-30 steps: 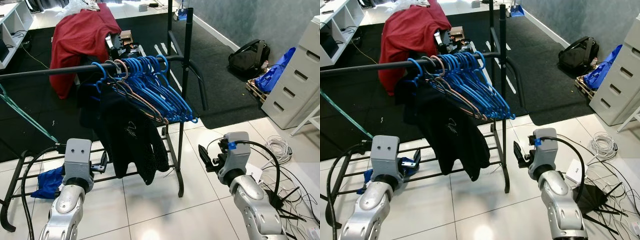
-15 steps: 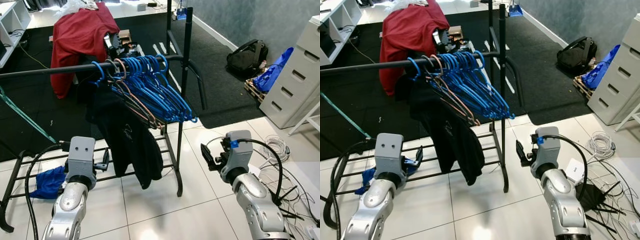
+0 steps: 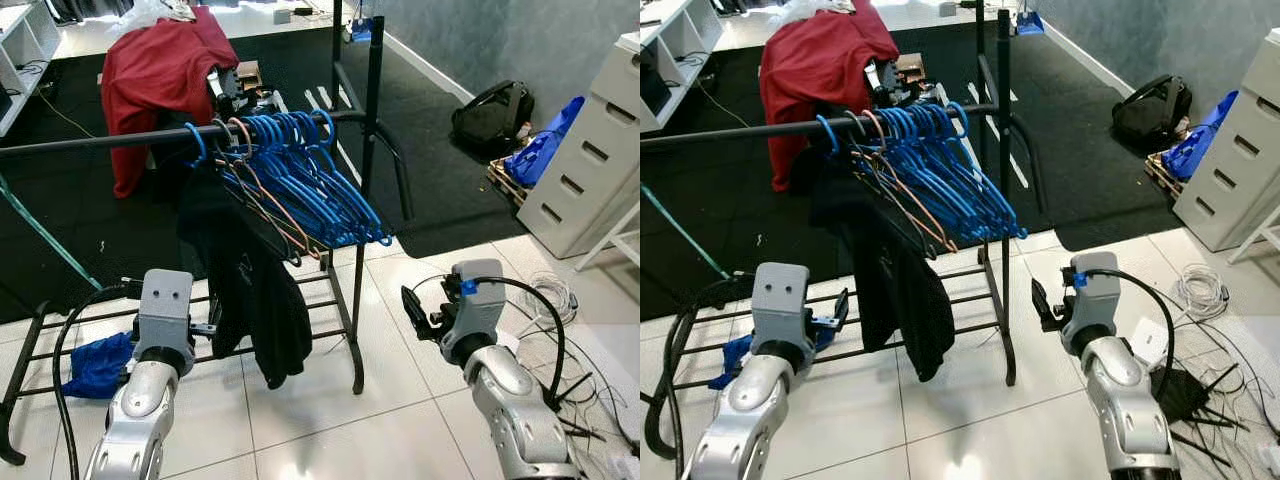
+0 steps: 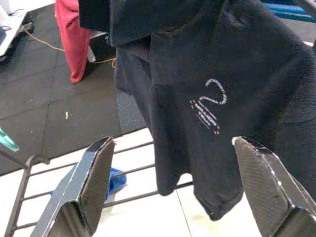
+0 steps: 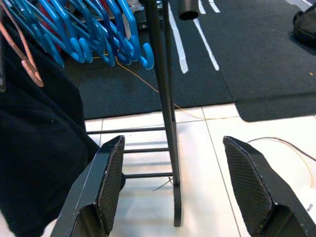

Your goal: Hang hanger

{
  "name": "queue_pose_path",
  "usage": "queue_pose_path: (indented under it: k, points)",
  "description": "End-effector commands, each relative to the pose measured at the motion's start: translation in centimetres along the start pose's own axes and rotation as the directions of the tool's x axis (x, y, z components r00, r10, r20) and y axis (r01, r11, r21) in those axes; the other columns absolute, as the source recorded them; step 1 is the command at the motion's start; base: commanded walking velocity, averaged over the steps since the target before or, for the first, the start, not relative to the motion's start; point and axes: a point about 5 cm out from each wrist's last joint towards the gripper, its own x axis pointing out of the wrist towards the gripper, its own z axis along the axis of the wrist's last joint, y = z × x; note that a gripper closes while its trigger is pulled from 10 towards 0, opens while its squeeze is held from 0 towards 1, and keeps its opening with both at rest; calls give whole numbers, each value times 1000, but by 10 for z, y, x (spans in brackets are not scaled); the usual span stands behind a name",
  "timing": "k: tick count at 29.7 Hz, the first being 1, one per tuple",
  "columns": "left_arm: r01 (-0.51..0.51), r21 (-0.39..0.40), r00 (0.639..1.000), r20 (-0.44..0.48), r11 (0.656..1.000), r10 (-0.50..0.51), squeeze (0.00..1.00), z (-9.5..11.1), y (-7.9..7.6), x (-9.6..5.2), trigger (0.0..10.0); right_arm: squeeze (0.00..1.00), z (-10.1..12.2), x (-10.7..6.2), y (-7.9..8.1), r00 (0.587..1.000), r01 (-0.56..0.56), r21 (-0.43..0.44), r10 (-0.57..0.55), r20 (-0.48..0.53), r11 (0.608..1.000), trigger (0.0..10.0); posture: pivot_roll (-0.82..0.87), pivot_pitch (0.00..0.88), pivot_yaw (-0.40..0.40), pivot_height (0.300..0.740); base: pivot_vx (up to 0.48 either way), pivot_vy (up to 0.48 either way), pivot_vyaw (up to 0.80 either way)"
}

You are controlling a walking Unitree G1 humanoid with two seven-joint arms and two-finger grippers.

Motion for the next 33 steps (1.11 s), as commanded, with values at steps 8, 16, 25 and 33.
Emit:
queue_pose_path:
  k: [8, 16, 25, 33]
  points:
    - [5, 15, 999, -42, 1000, -4, 0, -6, 0, 0, 10000, 0, -5, -1, 0, 1000, 4, -1, -4, -17, 1000, 10000, -65, 116, 38, 740, 0, -40, 0]
    - [-166, -256, 978, 81, 952, 193, 0, 38, 19, 26, 10000, 0, -6, 0, 1, 1000, 4, -13, -4, -16, 1000, 10000, -83, 104, 49, 740, 0, 0, 0]
    - [-382, -240, 913, 50, 892, 404, 0, 40, 47, 46, 10000, 0, -7, 1, 4, 1000, 5, -13, -5, -13, 1000, 10000, -94, 100, 62, 740, 0, 0, 0]
    - [-412, -174, 908, -3, 894, 418, 0, 29, 43, 61, 10000, 0, -8, -1, 6, 1000, 7, -12, -8, -9, 1000, 10000, -110, 99, 70, 740, 0, 0, 0]
